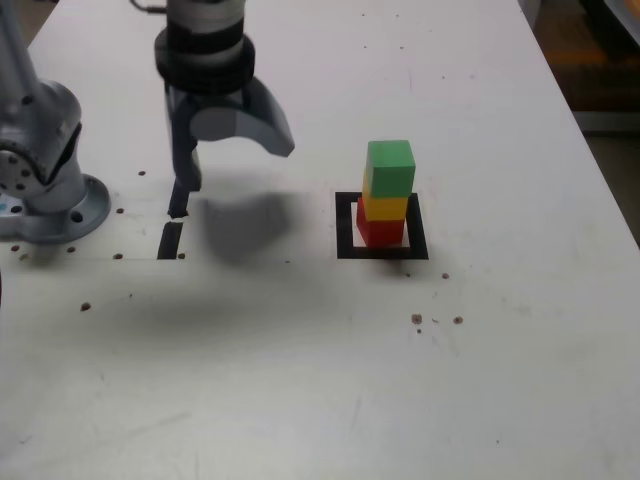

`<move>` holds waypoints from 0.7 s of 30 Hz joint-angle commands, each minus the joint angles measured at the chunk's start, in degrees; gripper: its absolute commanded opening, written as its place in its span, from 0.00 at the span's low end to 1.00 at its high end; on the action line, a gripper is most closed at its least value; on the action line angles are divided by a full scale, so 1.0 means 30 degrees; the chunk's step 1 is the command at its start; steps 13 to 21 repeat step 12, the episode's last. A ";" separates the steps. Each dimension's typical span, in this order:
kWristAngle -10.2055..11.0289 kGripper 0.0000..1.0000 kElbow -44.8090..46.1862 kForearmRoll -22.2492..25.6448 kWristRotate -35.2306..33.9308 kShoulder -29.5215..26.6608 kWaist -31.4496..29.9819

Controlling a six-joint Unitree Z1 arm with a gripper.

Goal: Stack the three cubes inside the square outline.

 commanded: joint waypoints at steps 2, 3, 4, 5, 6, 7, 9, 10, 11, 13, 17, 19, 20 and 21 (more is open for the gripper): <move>-0.0058 0.99 0.0574 -0.0669 0.0077 -0.0262 -0.0054; -0.0105 0.99 0.0774 -0.0910 0.0134 -0.0302 -0.0062; -0.0171 0.99 0.0947 -0.1133 0.0207 -0.0325 -0.0064; -0.0244 0.99 0.1108 -0.1347 0.0285 -0.0332 -0.0064; -0.0325 0.99 0.1262 -0.1561 0.0371 -0.0324 -0.0064; -0.0402 0.99 0.1409 -0.1767 0.0456 -0.0302 -0.0064; -0.0520 0.99 0.1696 -0.2166 0.0588 -0.0246 -0.0064; -0.0558 0.99 0.1820 -0.2321 0.0630 -0.0223 -0.0064; -0.0581 0.99 0.1923 -0.2438 0.0654 -0.0205 -0.0064; -0.0599 0.99 0.2011 -0.2539 0.0670 -0.0195 -0.0064; -0.0599 0.99 0.2011 -0.2539 0.0670 -0.0195 -0.0064; -0.0599 0.99 0.2011 -0.2539 0.0670 -0.0195 -0.0064; -0.0599 0.99 0.2011 -0.2539 0.0670 -0.0195 -0.0064; -0.0599 0.99 0.2011 -0.2539 0.0670 -0.0195 -0.0064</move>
